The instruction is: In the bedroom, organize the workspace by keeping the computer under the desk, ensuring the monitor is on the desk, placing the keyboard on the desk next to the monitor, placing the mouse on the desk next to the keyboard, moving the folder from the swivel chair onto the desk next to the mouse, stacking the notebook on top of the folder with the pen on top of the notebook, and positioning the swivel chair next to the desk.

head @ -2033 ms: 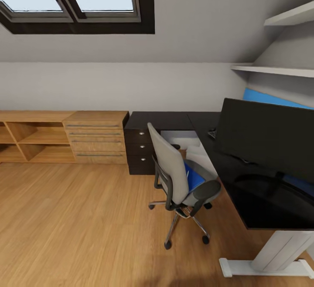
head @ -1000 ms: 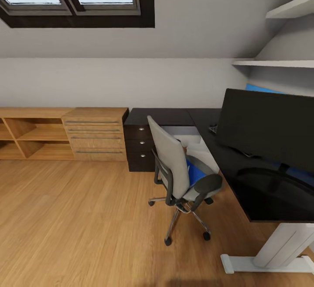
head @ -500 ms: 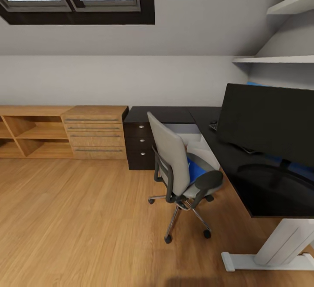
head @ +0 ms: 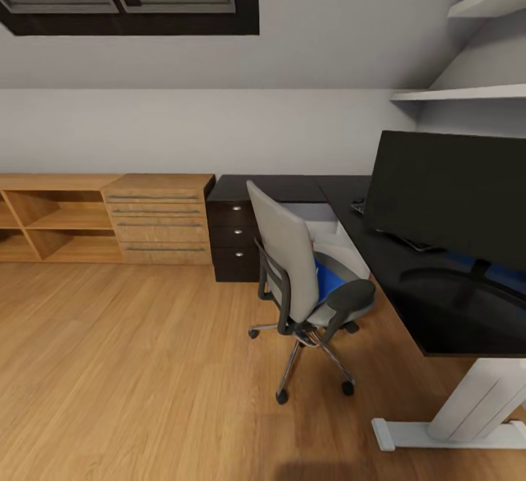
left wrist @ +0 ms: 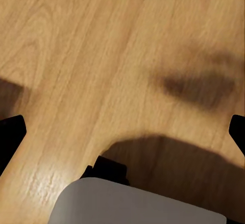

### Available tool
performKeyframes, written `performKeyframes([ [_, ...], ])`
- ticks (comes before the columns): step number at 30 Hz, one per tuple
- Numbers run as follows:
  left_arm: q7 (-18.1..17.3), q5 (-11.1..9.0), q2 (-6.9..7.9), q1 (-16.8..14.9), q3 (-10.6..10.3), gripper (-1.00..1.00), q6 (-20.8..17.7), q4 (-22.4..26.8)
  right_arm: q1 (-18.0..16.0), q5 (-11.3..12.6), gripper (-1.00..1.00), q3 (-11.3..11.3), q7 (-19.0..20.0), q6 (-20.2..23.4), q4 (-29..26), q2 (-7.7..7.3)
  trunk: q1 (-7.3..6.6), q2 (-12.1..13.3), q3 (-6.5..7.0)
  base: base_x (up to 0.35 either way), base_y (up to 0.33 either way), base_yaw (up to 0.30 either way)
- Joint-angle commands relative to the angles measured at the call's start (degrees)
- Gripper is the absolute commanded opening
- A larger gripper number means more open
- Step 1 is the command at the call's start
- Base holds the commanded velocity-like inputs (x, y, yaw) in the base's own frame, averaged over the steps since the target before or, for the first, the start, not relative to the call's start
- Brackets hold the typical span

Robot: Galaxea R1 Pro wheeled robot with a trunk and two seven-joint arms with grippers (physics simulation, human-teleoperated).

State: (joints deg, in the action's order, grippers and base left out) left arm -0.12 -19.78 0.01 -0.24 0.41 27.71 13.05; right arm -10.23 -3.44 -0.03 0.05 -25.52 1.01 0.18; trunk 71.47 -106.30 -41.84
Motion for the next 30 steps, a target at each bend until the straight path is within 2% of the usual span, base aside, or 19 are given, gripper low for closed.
performKeyframes([
  [1, 0.0, 0.0, 0.01, 0.0, 0.0, 1.00, 0.2, 0.0, -0.1, -0.3, 1.00, -0.1, 0.0, -0.2, 0.1, 0.00, 0.22, -0.4, -0.24, 0.000, 0.000, 0.000],
  [5, 0.0, 0.0, 0.05, 0.0, 0.0, 1.00, 0.1, 0.0, -0.1, -0.3, 1.00, -0.1, 0.0, -0.2, 0.1, 0.00, 1.10, -2.0, -0.95, 0.000, 0.000, 0.000],
  [8, -0.1, 0.1, 0.16, -0.1, -0.1, 1.00, -1.6, 0.6, -0.1, -0.2, 1.00, -0.2, -0.1, -0.3, -0.3, 0.06, 1.76, -3.2, -1.49, 0.000, 0.000, 0.000],
  [9, -0.1, 0.1, 0.18, -0.2, -0.1, 1.00, -5.2, 2.1, -0.1, -0.1, 1.00, -0.2, -0.2, -0.4, -1.4, 0.07, 1.98, -3.6, -1.67, 0.000, 0.000, 0.000],
  [11, 0.0, 0.1, 0.25, -0.4, -0.1, 1.00, -8.8, 4.4, -0.1, 0.0, 1.00, -0.3, -0.2, -0.3, -3.5, 0.09, 2.42, -4.4, -2.03, 0.000, 0.000, 0.000],
  [12, 0.1, 0.2, 0.35, -0.8, -0.1, 1.00, -13.1, 7.6, -0.1, 0.1, 1.00, -0.4, -0.3, -0.3, -6.6, 0.14, 2.64, -4.8, -2.21, 0.000, 0.000, 0.000],
  [15, 0.2, 0.1, 0.54, -1.8, -0.1, 1.00, -20.8, 13.7, -0.2, 0.3, 1.00, -0.6, -0.8, -0.2, -12.4, 0.25, 3.29, -6.1, -2.75, 0.000, 0.000, 0.000],
  [16, 0.5, 0.1, 1.01, -3.3, -0.1, 1.00, -30.3, 20.5, -0.5, 0.6, 1.00, -0.6, -2.1, 0.0, -17.5, 0.30, 3.51, -6.5, -2.93, 0.000, 0.000, 0.000],
  [17, 0.9, 0.1, 1.19, -4.8, 0.0, 1.00, -36.4, 24.7, -1.3, 1.0, 1.00, -0.7, -3.2, 0.1, -19.6, 0.24, 3.73, -6.9, -3.11, 0.000, 0.000, 0.000],
  [19, 1.3, 0.1, 1.22, -6.4, 0.0, 1.00, -41.3, 28.3, -2.6, 1.5, 1.00, -0.7, -4.3, 0.1, -20.8, 0.15, 4.17, -7.7, -3.47, 0.000, 0.000, 0.000],
  [20, 1.9, 0.1, 1.06, -8.7, 0.0, 1.00, -45.7, 32.0, -5.4, 2.9, 1.00, -1.1, -5.7, 0.1, -20.6, -0.15, 4.39, -8.1, -3.65, 0.000, 0.000, 0.000],
  [23, 2.3, 0.1, 1.01, -10.5, 0.1, 1.00, -48.4, 36.4, -8.1, 5.8, 1.00, -2.2, -6.7, -0.4, -18.3, -0.88, 5.05, -9.3, -4.18, 0.000, 0.000, 0.000],
  [27, 2.4, 0.0, 1.10, -11.3, 0.1, 1.00, -49.5, 40.4, -9.2, 7.3, 1.00, -2.5, -7.0, -1.7, -17.0, -1.14, 5.93, -10.9, -4.90, 0.000, 0.000, 0.000],
  [28, 2.5, 0.1, 1.24, -11.7, 0.2, 1.00, -50.0, 41.5, -9.8, 8.0, 1.00, -2.6, -7.2, -4.0, -16.1, -1.21, 5.93, -10.9, -4.90, 0.000, 0.000, -0.099],
  [30, 2.5, 0.1, 1.26, -11.8, 0.2, 1.00, -50.1, 41.4, -9.9, 8.1, 1.00, -2.7, -7.1, -4.4, -15.8, -1.15, 5.93, -10.9, -4.90, 0.000, 0.000, -0.131],
])
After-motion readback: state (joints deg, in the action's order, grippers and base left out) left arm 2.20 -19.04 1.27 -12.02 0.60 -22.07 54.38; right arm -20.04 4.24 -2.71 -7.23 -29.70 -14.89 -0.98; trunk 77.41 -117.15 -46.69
